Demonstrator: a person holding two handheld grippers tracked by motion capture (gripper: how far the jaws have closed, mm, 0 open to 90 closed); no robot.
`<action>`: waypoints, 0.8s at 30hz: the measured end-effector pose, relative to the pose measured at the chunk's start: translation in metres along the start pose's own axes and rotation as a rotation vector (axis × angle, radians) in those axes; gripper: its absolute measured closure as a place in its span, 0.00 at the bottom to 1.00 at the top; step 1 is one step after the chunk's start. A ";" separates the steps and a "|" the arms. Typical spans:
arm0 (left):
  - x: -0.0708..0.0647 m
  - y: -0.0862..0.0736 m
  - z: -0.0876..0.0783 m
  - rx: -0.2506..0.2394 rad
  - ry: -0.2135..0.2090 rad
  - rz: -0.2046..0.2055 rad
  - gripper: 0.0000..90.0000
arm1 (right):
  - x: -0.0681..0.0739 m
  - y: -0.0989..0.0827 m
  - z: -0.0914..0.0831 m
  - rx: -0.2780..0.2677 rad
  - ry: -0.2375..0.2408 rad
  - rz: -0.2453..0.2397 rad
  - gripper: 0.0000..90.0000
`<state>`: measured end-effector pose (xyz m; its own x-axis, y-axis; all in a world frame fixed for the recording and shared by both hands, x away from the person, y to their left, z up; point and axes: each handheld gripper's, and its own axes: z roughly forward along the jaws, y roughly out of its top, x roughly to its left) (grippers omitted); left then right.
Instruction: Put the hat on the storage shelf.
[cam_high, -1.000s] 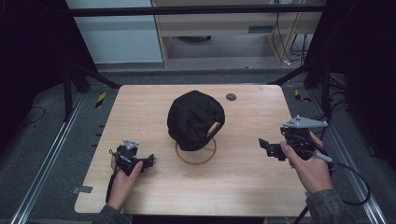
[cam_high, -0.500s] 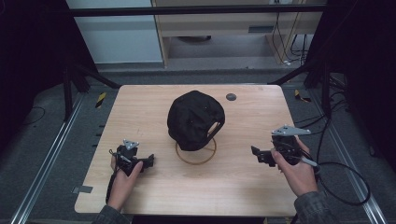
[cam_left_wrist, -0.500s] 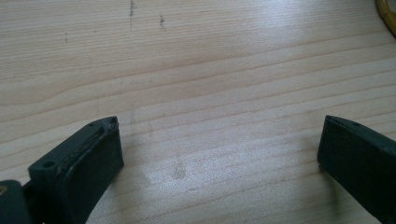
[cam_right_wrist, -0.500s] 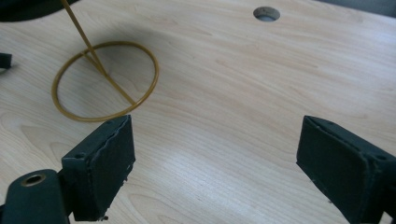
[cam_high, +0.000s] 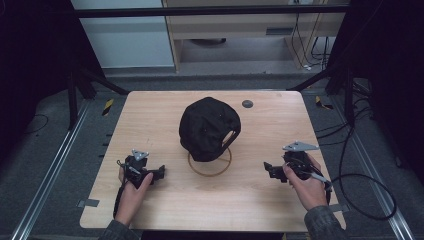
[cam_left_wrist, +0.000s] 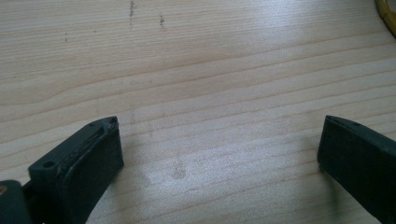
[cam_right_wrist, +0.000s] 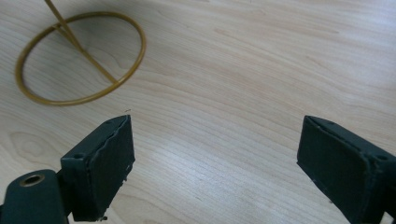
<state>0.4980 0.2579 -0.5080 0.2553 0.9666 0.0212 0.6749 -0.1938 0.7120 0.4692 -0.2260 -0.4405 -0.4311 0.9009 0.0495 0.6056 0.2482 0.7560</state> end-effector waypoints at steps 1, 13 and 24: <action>0.000 0.000 0.000 0.000 0.000 0.000 0.00 | -0.001 -0.004 0.006 0.009 -0.003 0.011 0.12; 0.000 0.000 0.000 0.000 0.000 0.000 0.00 | -0.003 -0.018 0.026 0.035 -0.005 0.032 0.12; 0.000 0.000 0.000 0.000 0.001 0.000 0.00 | 0.001 -0.025 0.036 0.053 0.004 0.026 0.12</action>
<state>0.4979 0.2578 -0.5080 0.2549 0.9667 0.0215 0.6752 -0.1938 0.7117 0.4778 -0.2189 -0.4833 -0.4173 0.9059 0.0716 0.6512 0.2432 0.7189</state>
